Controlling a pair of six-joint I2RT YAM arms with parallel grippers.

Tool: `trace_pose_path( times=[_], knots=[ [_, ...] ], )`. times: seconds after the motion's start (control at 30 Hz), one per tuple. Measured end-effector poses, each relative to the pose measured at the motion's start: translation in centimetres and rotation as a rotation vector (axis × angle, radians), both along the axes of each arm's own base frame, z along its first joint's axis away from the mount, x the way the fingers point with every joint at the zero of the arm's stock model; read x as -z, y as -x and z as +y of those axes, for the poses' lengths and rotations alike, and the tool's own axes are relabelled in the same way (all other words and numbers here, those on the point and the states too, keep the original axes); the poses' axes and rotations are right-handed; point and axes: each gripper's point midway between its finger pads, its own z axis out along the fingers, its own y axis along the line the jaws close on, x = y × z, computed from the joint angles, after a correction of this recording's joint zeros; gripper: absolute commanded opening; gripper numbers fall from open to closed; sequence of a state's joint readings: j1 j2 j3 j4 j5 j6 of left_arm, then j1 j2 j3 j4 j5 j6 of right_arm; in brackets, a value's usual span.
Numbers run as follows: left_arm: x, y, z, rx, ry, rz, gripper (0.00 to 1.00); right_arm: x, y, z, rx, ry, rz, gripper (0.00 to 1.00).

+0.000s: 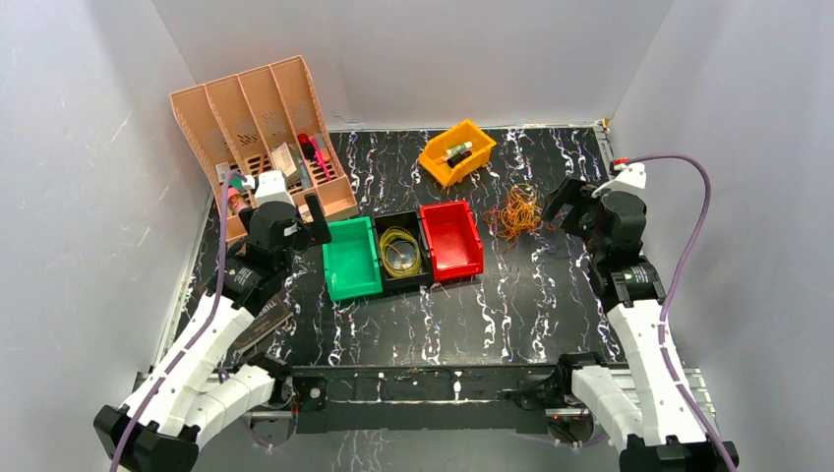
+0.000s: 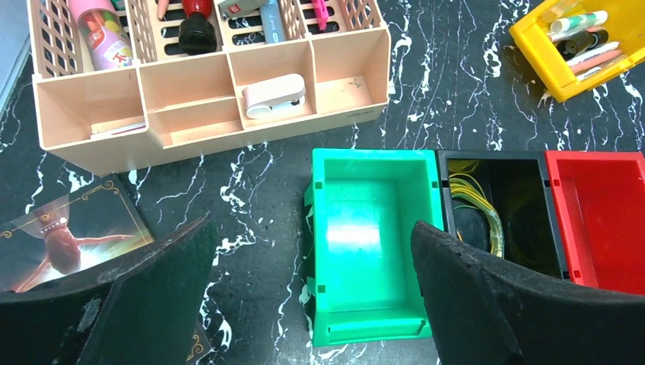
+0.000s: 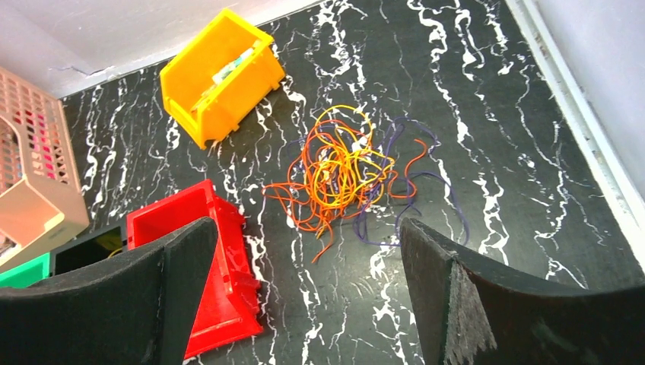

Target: Untangle the cables

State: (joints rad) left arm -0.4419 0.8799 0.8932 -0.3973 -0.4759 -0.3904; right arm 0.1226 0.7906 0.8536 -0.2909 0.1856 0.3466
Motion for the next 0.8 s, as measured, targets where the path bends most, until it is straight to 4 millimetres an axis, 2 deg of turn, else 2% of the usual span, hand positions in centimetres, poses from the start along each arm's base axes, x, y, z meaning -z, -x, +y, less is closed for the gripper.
trace_pose_path(
  times=[0.27,0.53,0.67,0.8],
  knots=[
    [-0.5,0.1,0.1,0.023,-0.034,-0.011,0.98,0.4,-0.3,1.0,-0.047,-0.056,0.026,0.98],
    [-1.0,-0.4,0.9,-0.002,-0.080,-0.056,0.98,1.9,-1.2,1.2,-0.024,-0.099,0.122,0.98],
    [-0.6,-0.6,1.0,0.006,-0.110,-0.062,0.98,3.9,-2.6,1.5,-0.020,-0.103,0.239,0.98],
    [-0.3,-0.9,1.0,0.019,-0.140,-0.055,0.98,7.0,-4.1,2.4,-0.049,-0.106,0.387,0.98]
  ],
)
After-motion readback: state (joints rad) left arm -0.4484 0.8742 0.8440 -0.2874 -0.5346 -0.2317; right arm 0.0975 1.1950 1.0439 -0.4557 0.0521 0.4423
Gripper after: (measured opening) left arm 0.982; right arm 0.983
